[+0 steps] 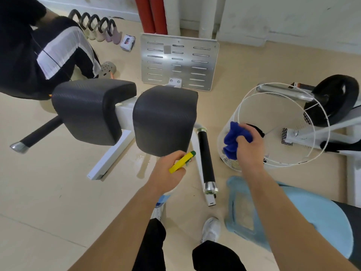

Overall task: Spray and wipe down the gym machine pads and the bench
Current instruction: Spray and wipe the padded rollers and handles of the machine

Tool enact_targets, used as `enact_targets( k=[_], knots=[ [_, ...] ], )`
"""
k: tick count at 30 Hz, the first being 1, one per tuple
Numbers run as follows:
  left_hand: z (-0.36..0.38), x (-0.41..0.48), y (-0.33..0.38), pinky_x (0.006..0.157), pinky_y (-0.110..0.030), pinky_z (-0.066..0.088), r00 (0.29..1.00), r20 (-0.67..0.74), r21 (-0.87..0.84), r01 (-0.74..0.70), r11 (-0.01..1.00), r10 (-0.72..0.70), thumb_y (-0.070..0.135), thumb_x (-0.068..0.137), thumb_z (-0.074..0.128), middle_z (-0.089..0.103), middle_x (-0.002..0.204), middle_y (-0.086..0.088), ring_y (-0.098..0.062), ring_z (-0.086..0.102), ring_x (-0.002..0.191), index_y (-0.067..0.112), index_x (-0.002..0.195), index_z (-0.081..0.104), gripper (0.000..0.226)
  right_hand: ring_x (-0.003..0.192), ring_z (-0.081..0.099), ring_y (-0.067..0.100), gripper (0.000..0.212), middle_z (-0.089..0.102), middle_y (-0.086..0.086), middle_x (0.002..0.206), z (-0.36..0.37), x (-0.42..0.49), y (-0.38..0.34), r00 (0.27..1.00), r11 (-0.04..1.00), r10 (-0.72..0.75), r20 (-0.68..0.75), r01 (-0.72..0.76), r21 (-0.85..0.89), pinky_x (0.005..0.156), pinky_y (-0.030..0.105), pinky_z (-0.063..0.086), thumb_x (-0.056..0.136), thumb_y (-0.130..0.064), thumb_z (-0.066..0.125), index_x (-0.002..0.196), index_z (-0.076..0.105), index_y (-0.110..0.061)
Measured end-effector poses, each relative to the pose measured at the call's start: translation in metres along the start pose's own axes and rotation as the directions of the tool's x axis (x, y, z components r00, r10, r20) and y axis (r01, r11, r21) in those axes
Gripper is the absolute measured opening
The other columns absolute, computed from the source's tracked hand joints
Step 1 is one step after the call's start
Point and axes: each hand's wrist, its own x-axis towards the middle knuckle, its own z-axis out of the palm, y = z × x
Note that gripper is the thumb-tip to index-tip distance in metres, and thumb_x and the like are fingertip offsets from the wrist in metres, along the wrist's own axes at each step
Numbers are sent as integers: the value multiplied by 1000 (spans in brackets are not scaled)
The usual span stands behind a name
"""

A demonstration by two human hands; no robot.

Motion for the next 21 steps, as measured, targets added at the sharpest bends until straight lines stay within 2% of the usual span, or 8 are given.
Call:
enact_targets(
  k=[2,4,6,10,13,16,19,21],
  knots=[
    [6,4,-1,72,-37,57,1000,17,44,-12,999,12,16,88,55,70,89,6,-14,64,81,28,104,69,24,67,68,20,50,70,7,101,-9,4,5,1000,999,-19,22,20,-45,61,51,62,83,-2,39,112,68,-30],
    [11,9,-3,71,-41,58,1000,18,74,1,997,-2,19,84,53,70,85,7,-15,64,78,31,98,68,24,74,66,16,48,69,2,98,-15,8,4,998,996,-37,44,40,-84,58,37,62,85,-1,40,114,68,-28],
    [15,13,-5,70,-44,58,1000,15,99,19,995,-21,17,87,57,69,81,4,-20,64,76,28,92,68,16,68,63,-2,44,64,-5,95,-17,8,0,996,993,-55,64,62,-98,49,16,51,89,4,41,115,67,-20],
    [20,13,-16,65,-41,54,998,-46,100,46,994,-42,17,94,65,67,79,-3,-22,62,74,18,90,66,4,62,58,-14,43,61,-7,94,-18,8,-4,984,986,-92,149,111,-124,48,6,43,92,9,41,117,64,-17],
    [20,7,-23,66,-29,48,996,-71,89,62,994,-56,13,94,64,69,83,-3,-18,62,76,18,94,67,5,78,60,-14,42,62,-12,100,-5,14,-5,951,958,-143,273,202,-201,67,9,47,95,3,44,122,63,-23],
    [19,2,-25,69,-32,54,993,-82,14,86,996,-85,5,93,61,71,89,-3,-20,64,81,20,99,71,19,121,52,7,41,51,0,139,29,32,4,869,879,-134,477,326,-347,101,25,42,98,-9,48,134,57,-27],
    [18,2,-30,72,-42,59,991,-106,-29,83,996,-85,3,90,59,72,92,-1,-20,64,84,22,103,71,25,146,30,22,39,26,4,163,64,38,21,818,803,-25,574,359,-476,111,28,26,102,-25,48,141,55,-27],
    [17,3,-31,72,-39,57,991,-111,-24,75,997,-77,2,90,60,71,93,-1,-20,63,85,21,105,70,26,139,40,22,33,39,3,156,68,33,32,835,759,-74,545,402,-513,109,28,29,102,-29,49,131,65,-22]
  ],
)
